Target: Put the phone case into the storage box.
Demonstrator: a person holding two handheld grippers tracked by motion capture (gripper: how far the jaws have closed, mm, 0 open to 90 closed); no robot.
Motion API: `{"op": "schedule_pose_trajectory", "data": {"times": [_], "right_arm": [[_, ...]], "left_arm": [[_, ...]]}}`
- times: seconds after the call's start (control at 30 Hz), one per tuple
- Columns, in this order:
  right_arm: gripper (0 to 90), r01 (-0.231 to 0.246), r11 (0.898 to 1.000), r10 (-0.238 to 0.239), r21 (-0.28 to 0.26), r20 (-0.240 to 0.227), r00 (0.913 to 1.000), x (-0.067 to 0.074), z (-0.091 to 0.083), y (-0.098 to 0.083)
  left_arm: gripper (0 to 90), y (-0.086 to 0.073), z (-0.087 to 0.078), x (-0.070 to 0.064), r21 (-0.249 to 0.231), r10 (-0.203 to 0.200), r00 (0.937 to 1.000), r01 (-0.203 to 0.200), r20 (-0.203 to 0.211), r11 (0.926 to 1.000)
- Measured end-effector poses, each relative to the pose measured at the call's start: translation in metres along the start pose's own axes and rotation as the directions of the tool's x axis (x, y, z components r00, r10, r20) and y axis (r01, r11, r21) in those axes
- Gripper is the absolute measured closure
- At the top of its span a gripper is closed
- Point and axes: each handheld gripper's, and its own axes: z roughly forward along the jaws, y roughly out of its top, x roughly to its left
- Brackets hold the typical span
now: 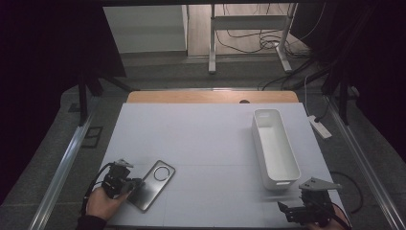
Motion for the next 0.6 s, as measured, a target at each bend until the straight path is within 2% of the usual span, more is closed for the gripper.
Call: {"op": "schedule_pose_trajectory", "data": {"times": [0.13, 0.2, 0.37, 0.6], "right_arm": [[2.4, 0.001, 1.000, -0.001, -0.002, 0.001, 1.0000, 0.000, 0.000, 0.000], [2.4, 0.001, 1.000, -0.001, -0.004, 0.001, 1.0000, 0.000, 0.000, 0.000], [1.8, 0.003, 1.000, -0.003, -0.010, -0.004, 1.0000, 0.000, -0.001, 0.000], [0.0, 0.009, 1.000, -0.009, -0.026, -0.019, 0.9998, 0.000, -0.003, -0.001]], "left_arm": [[88.9, 0.001, -0.003, -0.004, -0.025, 0.012, 0.9999, -0.012, -0.003, 0.9996], [88.9, 0.002, -0.005, -0.006, -0.057, 0.012, 0.9999, -0.013, -0.010, 0.9983], [88.9, 0.003, -0.010, -0.010, -0.099, 0.026, 0.9996, -0.026, -0.008, 0.9947], [88.8, 0.005, -0.017, -0.018, -0.177, 0.041, 0.9991, -0.042, -0.009, 0.9833]]}}
